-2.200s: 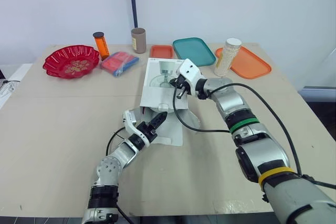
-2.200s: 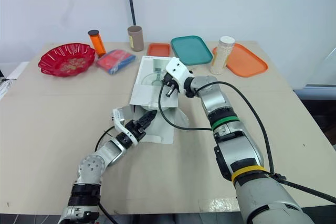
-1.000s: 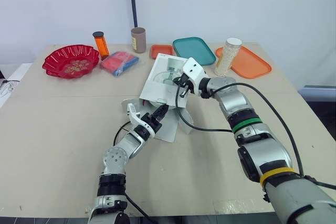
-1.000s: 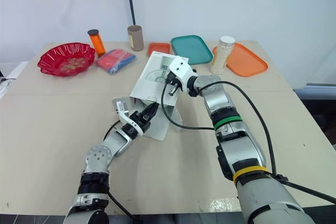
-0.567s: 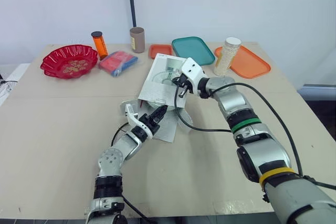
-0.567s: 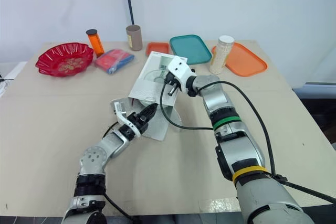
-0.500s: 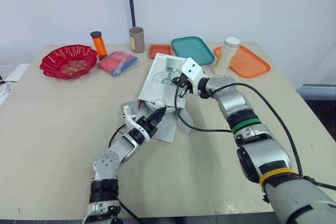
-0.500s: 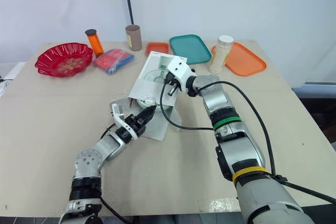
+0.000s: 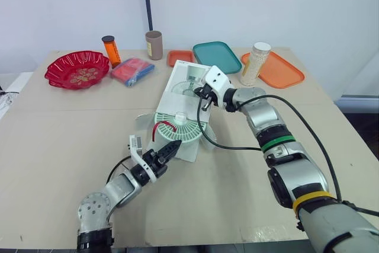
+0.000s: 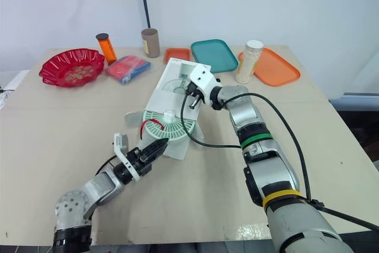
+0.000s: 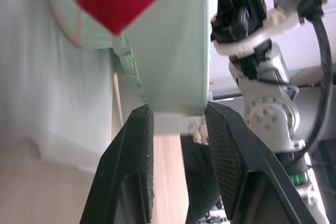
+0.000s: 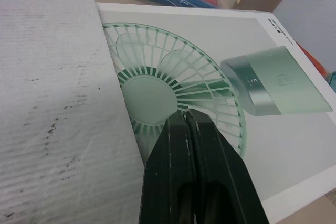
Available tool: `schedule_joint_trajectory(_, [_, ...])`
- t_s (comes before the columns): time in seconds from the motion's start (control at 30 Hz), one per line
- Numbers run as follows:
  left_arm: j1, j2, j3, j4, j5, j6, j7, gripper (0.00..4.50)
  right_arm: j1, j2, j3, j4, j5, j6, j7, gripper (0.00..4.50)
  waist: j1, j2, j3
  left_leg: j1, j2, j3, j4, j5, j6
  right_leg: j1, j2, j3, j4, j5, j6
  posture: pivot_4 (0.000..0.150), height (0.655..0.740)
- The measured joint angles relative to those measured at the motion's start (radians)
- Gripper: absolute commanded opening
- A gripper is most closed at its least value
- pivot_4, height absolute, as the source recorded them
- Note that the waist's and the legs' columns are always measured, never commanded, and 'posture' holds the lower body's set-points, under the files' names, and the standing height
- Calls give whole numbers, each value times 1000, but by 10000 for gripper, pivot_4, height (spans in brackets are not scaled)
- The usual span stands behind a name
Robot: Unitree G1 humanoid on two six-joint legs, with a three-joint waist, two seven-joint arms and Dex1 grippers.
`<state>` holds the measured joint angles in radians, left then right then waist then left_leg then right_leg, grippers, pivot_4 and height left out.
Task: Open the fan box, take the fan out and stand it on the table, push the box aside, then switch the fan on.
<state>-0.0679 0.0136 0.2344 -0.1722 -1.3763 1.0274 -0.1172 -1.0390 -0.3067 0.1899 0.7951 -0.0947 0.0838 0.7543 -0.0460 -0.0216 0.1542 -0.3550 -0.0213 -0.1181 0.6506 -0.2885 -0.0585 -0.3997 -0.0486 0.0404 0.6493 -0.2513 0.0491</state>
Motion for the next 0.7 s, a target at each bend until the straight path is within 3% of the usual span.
schedule_joint_trajectory(0.17, [-3, 4, -19, -2, 14, -26, -1, 35404, 4, 1, 0, -6, -1, 4, 0, 0, 1, 0, 0, 0, 0, 0, 0, 0, 0, 0, 0, 0, 0, 0, 0, 1500, 7400])
schedule_joint_trajectory(0.7, [-134, 6, 7, 122, 44, -137, 2, 35404, 17, 5, -2, -29, -1, 13, -5, 0, 1, 0, 0, 0, 0, 0, 0, 0, -1, 0, 1, 0, 0, 0, 0, 1500, 7400])
